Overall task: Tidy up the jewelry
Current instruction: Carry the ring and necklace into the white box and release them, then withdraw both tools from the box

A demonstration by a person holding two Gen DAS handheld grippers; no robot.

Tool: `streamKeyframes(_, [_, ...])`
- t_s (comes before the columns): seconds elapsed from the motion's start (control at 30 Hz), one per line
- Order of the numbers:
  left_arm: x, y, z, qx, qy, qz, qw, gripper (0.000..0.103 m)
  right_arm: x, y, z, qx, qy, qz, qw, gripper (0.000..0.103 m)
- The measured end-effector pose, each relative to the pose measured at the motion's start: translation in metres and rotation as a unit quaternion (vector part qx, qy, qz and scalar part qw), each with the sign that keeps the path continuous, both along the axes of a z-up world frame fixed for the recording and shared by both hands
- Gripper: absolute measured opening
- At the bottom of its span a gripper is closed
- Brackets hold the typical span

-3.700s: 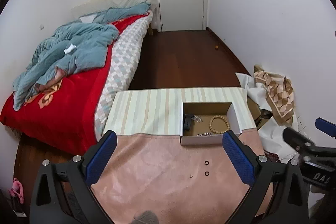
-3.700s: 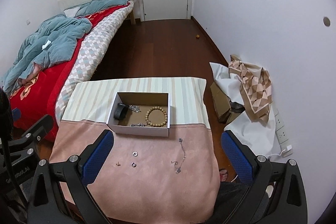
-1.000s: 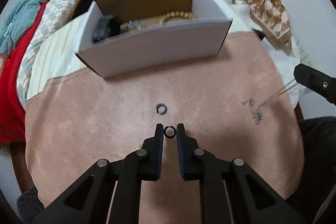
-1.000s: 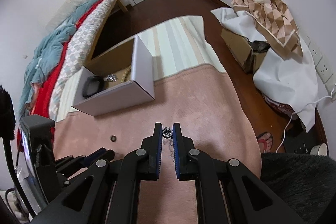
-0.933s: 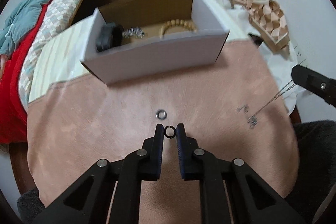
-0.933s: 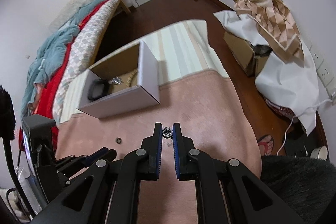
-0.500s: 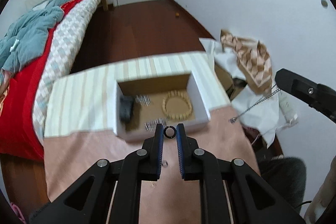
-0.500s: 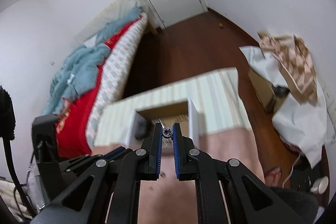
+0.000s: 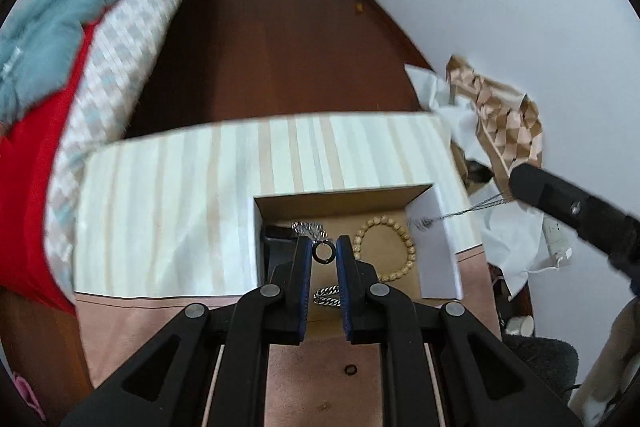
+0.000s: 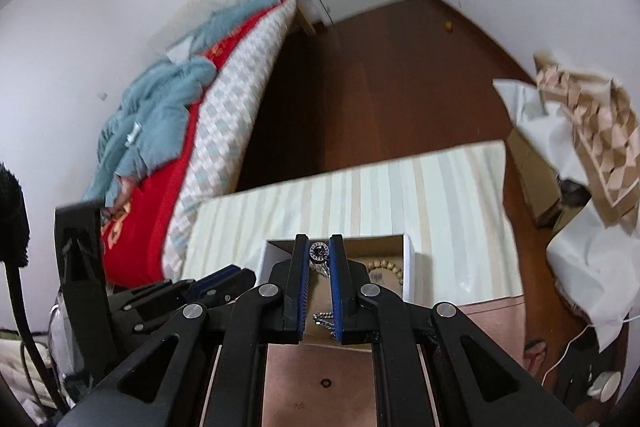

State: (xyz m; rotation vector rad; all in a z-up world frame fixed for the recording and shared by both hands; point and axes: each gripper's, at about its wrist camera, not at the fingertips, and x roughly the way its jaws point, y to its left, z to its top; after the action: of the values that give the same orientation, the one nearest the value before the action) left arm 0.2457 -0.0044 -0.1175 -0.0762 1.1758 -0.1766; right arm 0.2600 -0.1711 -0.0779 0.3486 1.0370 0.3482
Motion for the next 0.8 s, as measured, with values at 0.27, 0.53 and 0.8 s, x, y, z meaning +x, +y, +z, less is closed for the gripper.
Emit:
streamKeyframes(0.27, [0.031,-0.005,-0.041,-0.029,0.074,-0.009,0.9968,0.011,0.029,0.006,-0.062,-0.017,0.072,0.008,0.997,0.010])
streamKeyframes(0.53, [0.041,-0.001,-0.042,-0.025,0.092,0.013,0.9953,0.013,0.029,0.012,-0.076,-0.050,0.105,0.021,0.993,0.011])
streamKeyframes(0.8, [0.027,0.027,-0.001,0.000,0.025,0.051,0.9984,0.063,0.012,0.013,-0.052,-0.086,0.088,0.022,0.992,0.057])
